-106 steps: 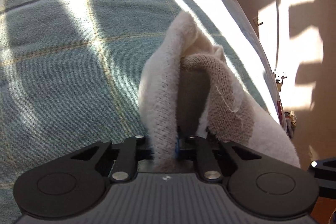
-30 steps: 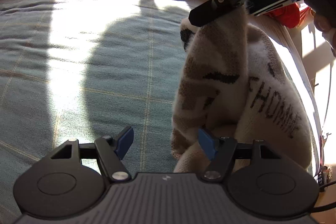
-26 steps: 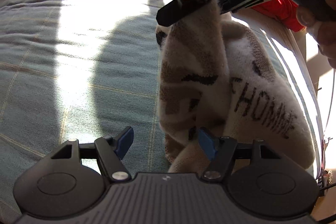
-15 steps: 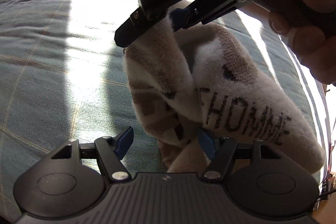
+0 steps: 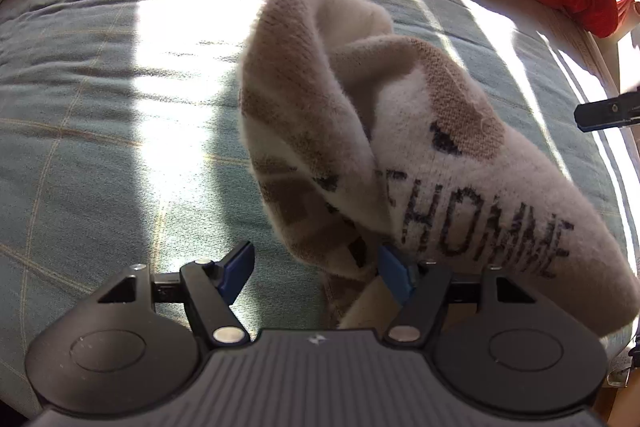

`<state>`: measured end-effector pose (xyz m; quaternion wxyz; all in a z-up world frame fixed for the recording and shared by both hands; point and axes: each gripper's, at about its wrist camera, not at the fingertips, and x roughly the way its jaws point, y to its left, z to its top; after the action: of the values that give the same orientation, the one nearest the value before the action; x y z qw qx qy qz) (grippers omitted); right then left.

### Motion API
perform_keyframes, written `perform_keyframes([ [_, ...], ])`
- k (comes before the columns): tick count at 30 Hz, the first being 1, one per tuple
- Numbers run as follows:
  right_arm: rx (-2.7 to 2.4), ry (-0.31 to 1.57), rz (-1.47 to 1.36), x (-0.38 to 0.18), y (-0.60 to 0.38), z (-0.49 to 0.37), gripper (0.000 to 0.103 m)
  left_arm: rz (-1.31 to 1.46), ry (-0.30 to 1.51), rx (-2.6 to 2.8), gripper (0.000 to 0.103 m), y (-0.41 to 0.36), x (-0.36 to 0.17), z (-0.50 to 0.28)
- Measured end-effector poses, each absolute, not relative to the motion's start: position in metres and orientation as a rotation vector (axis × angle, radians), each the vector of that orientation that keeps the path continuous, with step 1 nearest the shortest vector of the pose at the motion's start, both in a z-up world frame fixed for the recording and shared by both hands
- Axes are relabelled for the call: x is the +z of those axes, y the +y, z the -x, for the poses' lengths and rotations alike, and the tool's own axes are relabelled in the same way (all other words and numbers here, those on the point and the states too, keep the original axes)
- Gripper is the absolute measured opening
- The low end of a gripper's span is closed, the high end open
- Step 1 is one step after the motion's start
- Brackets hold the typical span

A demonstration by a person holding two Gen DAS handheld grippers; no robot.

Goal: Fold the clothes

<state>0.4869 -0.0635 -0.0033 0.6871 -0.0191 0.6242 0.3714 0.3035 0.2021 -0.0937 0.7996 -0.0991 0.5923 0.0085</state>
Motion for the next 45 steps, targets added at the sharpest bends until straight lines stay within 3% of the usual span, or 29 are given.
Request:
perform_keyframes([
  [6, 0.598, 1.471, 0.024, -0.069, -0.171, -0.479, 0.046, 0.199, 1.310, 0.041, 0.068, 0.190, -0.089, -0.291],
  [13, 0.612, 1.540, 0.012, -0.132, -0.222, -0.441, 0.048, 0.133, 1.269, 0.029, 0.072, 0.158, -0.055, -0.272],
  [17, 0.716, 1.495, -0.016, -0.144, -0.233, -0.427, 0.055, 0.153, 1.229, -0.025, 0.074, 0.135, -0.044, -0.267],
  [24, 0.908, 1.476, -0.128, -0.152, -0.238, -0.430, 0.055, 0.227, 1.169, -0.150, 0.074, 0.100, -0.029, -0.266],
  [27, 0.945, 1.471, -0.222, -0.155, -0.230, -0.442, 0.045, 0.210, 1.173, -0.190, 0.074, 0.084, -0.032, -0.268],
  [29, 0.951, 1.495, -0.168, -0.157, -0.216, -0.444, 0.009, 0.182, 1.178, -0.226, 0.074, 0.074, -0.035, -0.267],
  [40, 0.804, 1.263, 0.240, -0.072, -0.200, -0.480, 0.008, 0.139, 1.151, -0.314, 0.074, 0.060, -0.036, -0.274],
  [45, 0.695, 1.168, 0.372, -0.058, -0.199, -0.520, 0.008, 0.147, 1.130, -0.325, 0.074, 0.063, -0.034, -0.280],
])
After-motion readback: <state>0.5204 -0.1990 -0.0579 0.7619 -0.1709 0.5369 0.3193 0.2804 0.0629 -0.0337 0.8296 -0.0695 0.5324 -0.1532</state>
